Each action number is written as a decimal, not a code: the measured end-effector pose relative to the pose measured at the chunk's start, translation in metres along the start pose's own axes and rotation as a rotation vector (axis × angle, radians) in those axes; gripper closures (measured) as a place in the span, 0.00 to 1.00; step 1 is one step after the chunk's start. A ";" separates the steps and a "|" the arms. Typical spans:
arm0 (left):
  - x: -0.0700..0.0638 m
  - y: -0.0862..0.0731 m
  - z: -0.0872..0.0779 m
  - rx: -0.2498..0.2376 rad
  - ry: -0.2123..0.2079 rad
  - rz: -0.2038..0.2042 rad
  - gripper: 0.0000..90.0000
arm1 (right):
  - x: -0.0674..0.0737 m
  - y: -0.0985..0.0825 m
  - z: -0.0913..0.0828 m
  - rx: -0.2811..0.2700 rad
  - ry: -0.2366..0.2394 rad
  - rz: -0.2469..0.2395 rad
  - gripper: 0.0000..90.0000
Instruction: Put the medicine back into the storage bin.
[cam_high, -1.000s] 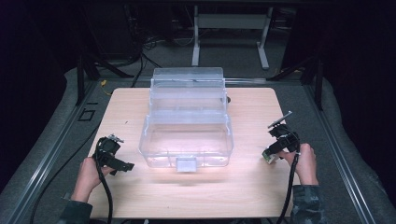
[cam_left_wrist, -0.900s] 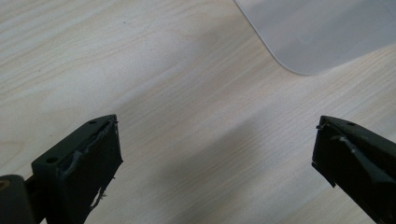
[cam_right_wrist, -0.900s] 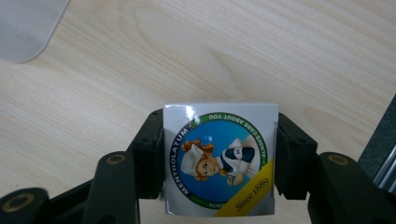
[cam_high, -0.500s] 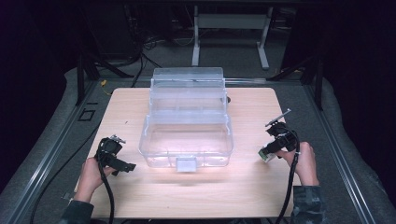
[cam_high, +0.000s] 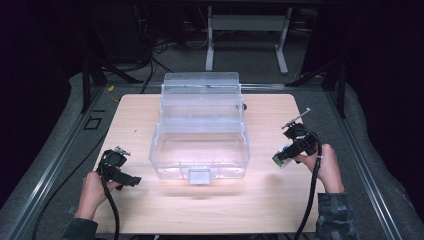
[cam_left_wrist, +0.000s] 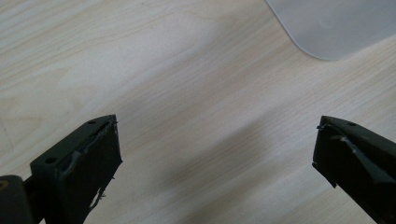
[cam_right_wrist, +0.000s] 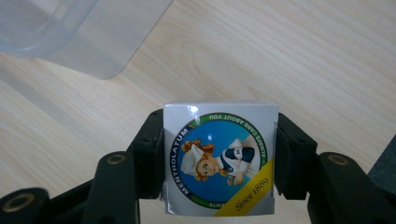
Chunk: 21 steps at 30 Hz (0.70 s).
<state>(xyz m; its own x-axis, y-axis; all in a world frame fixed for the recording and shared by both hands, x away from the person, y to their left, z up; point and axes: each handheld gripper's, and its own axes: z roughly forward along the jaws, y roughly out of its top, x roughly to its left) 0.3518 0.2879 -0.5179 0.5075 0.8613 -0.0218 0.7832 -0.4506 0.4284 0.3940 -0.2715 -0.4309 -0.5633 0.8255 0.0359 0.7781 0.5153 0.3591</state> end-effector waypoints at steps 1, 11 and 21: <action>0.001 -0.001 -0.001 0.000 0.004 0.003 0.01 | 0.000 0.000 0.000 0.000 0.000 0.000 0.51; 0.001 -0.004 0.000 -0.004 0.012 0.013 0.01 | 0.008 0.017 -0.015 0.003 -0.003 -0.048 0.51; 0.000 -0.004 0.002 -0.002 0.016 0.016 0.01 | 0.011 0.030 -0.026 0.000 0.001 -0.094 0.51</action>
<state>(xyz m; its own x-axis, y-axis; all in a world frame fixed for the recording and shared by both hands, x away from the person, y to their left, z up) 0.3494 0.2890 -0.5215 0.5141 0.8577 -0.0010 0.7744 -0.4637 0.4304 0.4037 -0.2526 -0.3954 -0.6339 0.7734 0.0032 0.7221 0.5904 0.3605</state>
